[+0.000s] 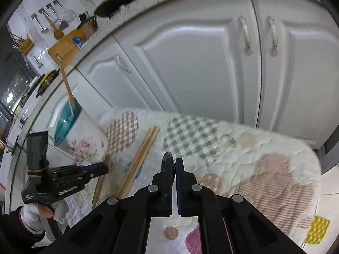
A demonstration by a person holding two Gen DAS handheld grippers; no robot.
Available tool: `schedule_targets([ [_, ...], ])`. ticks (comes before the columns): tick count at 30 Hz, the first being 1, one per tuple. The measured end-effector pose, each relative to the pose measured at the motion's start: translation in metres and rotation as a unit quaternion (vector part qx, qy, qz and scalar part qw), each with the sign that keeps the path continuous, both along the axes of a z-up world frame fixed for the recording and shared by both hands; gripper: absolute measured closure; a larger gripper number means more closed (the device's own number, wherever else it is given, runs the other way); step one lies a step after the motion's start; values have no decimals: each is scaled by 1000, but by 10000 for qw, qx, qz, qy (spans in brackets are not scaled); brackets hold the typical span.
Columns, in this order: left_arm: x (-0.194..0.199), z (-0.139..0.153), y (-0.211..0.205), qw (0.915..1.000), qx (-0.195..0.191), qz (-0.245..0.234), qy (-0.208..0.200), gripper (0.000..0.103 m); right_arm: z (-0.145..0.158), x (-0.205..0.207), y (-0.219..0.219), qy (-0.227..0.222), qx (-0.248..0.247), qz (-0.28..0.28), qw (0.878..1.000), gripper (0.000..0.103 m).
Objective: Organize utensils
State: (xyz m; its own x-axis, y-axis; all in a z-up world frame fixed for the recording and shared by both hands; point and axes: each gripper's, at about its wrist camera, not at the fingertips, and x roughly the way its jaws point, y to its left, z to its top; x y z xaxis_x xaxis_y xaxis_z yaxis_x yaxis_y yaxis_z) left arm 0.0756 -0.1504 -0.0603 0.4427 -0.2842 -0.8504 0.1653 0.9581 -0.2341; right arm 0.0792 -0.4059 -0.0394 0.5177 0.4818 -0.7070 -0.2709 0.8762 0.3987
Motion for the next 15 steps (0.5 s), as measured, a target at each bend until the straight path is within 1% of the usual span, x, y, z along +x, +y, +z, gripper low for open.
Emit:
schedule_targets([
  [4,-17,26,16,9994,-210,8,-265,95,15,-10,-5,-144,26,-87,9999,100],
  [10,-46,47,26,9982,-335,36,-502,95,23,-27,3,-212,12,-102,9997,100],
  [15,-63,64,34,9968,-433,81,-671,95,37,-39,9,-372,-43,-77,9993,100],
])
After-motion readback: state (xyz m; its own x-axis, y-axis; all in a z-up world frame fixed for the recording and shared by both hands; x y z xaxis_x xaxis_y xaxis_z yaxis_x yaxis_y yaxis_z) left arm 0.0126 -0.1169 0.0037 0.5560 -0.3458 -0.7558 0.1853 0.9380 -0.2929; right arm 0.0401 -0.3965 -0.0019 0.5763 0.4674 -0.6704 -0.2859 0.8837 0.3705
